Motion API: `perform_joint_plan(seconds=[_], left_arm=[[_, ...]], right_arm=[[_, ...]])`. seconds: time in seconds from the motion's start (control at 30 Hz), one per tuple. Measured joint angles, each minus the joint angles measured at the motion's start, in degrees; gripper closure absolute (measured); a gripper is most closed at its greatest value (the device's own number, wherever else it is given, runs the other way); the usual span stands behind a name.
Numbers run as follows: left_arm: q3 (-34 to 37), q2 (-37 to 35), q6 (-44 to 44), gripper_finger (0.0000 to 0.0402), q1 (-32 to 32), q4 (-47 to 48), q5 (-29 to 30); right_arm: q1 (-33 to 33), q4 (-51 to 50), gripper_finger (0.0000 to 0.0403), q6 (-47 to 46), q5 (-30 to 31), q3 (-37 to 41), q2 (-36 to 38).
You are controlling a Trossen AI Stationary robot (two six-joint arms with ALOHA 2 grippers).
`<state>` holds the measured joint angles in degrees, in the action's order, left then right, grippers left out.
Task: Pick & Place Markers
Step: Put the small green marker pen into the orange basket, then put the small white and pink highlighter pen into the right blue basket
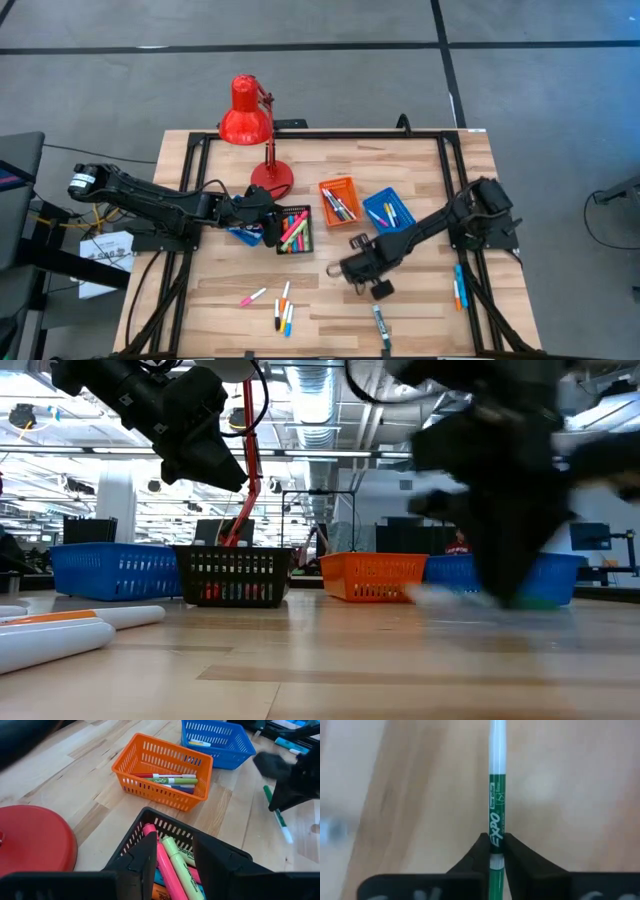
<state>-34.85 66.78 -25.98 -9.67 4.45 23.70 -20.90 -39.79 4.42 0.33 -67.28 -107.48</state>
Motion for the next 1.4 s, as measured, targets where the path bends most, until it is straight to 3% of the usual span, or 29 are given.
perform_joint_plan(seconds=[0.2, 0.33, 0.4, 0.47, 0.57, 0.83, 1.1, 1.4], left_arm=[[0.0, 0.0, 0.0, 0.028, 0.01, 0.0, 0.0], [0.0, 0.0, 0.0, 0.028, 0.0, -0.19, 0.0], [0.0, 0.0, 0.0, 0.028, 0.0, -0.36, 0.0], [0.0, 0.0, 0.0, 0.028, 0.02, -0.5, 0.0], [0.0, 0.0, 0.0, 0.028, 0.02, -0.88, 0.0], [0.0, 0.0, 0.0, 0.028, 0.02, -1.16, 0.0], [0.0, 0.0, 0.0, 0.028, 0.02, -1.14, 0.0], [0.0, 0.0, 0.02, 0.028, 0.02, -1.16, 0.0]], right_arm=[[4.03, -0.13, 0.0376, -10.14, 1.63, -3.44, 5.79], [7.32, 0.44, 0.0355, -16.54, 10.92, -5.55, 10.91], [10.03, -0.17, 0.0358, -22.41, 17.75, -5.55, 12.47], [13.73, -0.65, 0.0368, -30.1, 20.65, -5.52, 13.33], [19.46, -0.94, 0.0382, -36.61, 18.14, -5.52, 12.98], [28.04, 0.0, 0.0357, -36.92, 4.44, -5.43, 2.29], [29.81, 2.14, 0.0352, -34.44, 3.99, -5.47, -0.24], [29.94, 2.01, 0.0304, -32.38, 1.7, -5.97, -0.17]])
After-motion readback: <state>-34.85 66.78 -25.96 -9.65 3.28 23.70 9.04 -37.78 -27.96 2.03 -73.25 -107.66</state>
